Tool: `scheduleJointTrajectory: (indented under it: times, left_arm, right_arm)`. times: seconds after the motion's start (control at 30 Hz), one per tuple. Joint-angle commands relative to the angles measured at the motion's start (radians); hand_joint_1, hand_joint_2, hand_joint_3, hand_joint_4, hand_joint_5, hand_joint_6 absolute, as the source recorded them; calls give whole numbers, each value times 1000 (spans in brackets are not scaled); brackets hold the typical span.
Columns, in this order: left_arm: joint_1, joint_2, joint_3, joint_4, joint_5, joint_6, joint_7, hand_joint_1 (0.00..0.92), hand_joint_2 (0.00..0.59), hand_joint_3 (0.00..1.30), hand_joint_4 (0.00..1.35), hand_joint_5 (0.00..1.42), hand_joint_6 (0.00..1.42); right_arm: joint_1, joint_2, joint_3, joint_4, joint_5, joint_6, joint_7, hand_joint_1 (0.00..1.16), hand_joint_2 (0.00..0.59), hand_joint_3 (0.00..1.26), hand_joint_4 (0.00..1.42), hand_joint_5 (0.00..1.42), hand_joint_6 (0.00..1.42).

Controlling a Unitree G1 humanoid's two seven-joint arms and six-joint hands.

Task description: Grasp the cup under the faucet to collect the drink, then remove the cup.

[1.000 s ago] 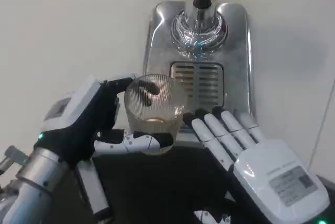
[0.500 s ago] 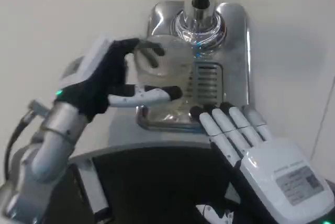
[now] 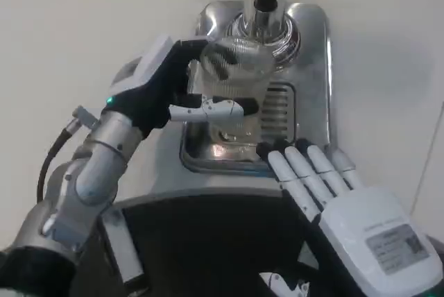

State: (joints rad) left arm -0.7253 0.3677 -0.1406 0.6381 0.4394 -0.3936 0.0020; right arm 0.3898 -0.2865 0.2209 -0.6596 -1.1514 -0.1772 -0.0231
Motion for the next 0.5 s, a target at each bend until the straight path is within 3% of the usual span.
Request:
scheduleJointTrajectory:
  times: [0.03, 0.5]
  left_arm:
    - [-80, -23, -18, 86, 2, -40, 43, 772, 80, 1120, 1189, 1366, 1424]
    - [-168, -67, -83, 231, 37, -73, 142, 749, 102, 1073, 1150, 1342, 1424]
  right_arm:
    - [7, 6, 5, -10, -5, 0, -10, 447, 435, 0, 0, 0, 0]
    - [33, 6, -5, -2, 16, -2, -21, 449, 434, 0, 0, 0, 0]
